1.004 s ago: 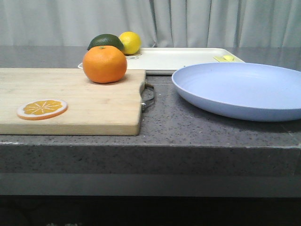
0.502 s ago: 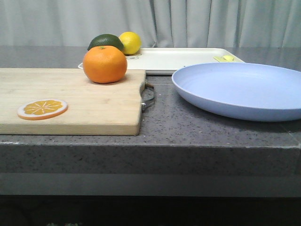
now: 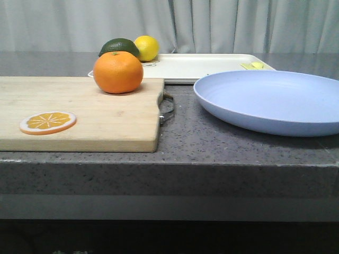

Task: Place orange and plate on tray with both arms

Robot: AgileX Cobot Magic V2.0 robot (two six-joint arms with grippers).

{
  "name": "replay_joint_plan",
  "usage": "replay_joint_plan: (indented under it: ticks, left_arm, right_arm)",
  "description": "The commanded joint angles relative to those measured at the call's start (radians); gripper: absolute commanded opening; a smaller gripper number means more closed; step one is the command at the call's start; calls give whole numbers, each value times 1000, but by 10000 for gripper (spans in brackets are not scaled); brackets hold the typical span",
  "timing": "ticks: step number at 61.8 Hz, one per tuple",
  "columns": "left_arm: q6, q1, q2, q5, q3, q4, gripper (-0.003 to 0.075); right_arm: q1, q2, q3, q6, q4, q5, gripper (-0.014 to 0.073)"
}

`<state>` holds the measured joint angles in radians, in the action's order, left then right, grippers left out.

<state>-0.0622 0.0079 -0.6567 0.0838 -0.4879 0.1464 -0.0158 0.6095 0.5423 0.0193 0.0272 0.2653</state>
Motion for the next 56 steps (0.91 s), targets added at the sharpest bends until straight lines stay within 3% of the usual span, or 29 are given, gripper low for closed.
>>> replay_joint_plan:
  ticks: [1,7,18,39,56]
  left_arm:
    - [0,-1,-3,-105,-38,35,603]
    - [0,-1,-13,-142,-47,122,588]
    - [0,-42,-131,-75,-141,122,588]
    - [-1,-371,-540,93,-504,55,588]
    - [-1,-489,-851,342,-851,55,588]
  right_arm:
    - [-5,5,36,-1,-6,-89,598]
    - [-5,5,36,-1,-6,-89,598]
    - [-5,5,36,-1,-6,-90,598]
    - [-5,5,36,-1,-6,-93,598]
    - [-5,5,36,-1,-6,-97,598]
